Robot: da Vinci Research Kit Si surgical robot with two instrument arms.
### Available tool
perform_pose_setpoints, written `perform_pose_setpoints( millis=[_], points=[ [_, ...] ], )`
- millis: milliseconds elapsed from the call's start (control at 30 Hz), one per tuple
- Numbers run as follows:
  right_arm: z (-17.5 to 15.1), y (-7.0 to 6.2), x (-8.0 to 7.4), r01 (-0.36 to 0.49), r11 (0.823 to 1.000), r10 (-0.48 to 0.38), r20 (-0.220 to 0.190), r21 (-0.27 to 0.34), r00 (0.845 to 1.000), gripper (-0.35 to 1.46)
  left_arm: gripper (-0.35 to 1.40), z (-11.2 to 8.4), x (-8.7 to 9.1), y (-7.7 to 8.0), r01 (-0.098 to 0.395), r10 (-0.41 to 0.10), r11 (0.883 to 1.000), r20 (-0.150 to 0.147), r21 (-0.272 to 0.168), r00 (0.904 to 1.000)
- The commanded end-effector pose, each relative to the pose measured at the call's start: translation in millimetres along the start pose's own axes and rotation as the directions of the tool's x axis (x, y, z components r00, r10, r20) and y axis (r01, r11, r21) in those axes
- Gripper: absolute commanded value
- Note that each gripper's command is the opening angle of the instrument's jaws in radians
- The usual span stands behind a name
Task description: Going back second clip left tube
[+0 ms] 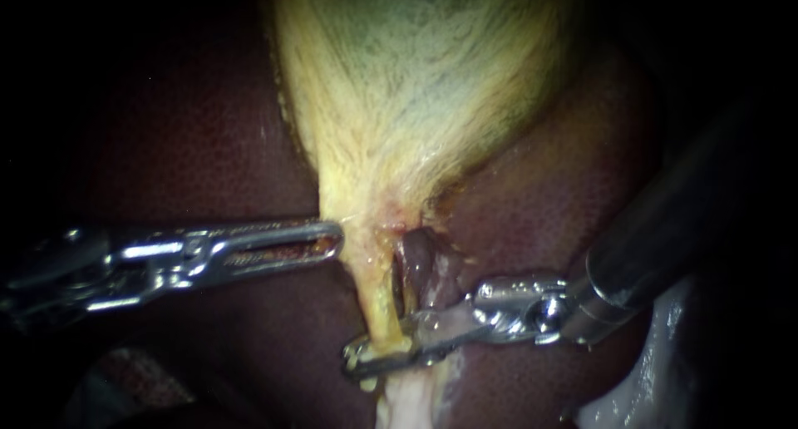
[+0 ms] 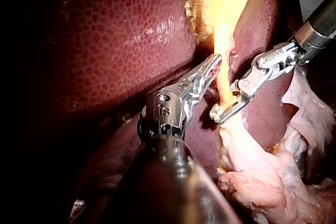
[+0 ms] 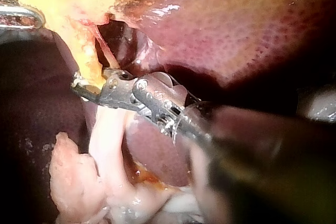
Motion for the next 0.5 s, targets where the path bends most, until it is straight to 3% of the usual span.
perform_pose_setpoints(
  millis=[33, 467, 500],
  points=[
    [0.0, 0.0, 0.0, 0.000, 1.000, 0.000, 0.000, 0.000, 1.000, -0.35, -0.35, 0.0, 0.0, 0.0, 0.000, 0.000, 1.000, 0.000, 0.000, 1.0000],
    [0.2, 0.0, 0.0, 0.001, 1.000, -0.001, -0.011, 0.004, 1.000, -0.35, -0.35, -0.1, 0.0, 0.0, 0.000, 0.000, 1.000, 0.000, 0.000, 1.0000],
    [0.2, 0.0, 0.0, 0.002, 1.000, -0.002, -0.022, 0.008, 1.000, -0.24, -0.35, -0.1, 0.0, 0.0, 0.000, 0.000, 1.000, 0.000, 0.000, 1.0000]
  ],
)
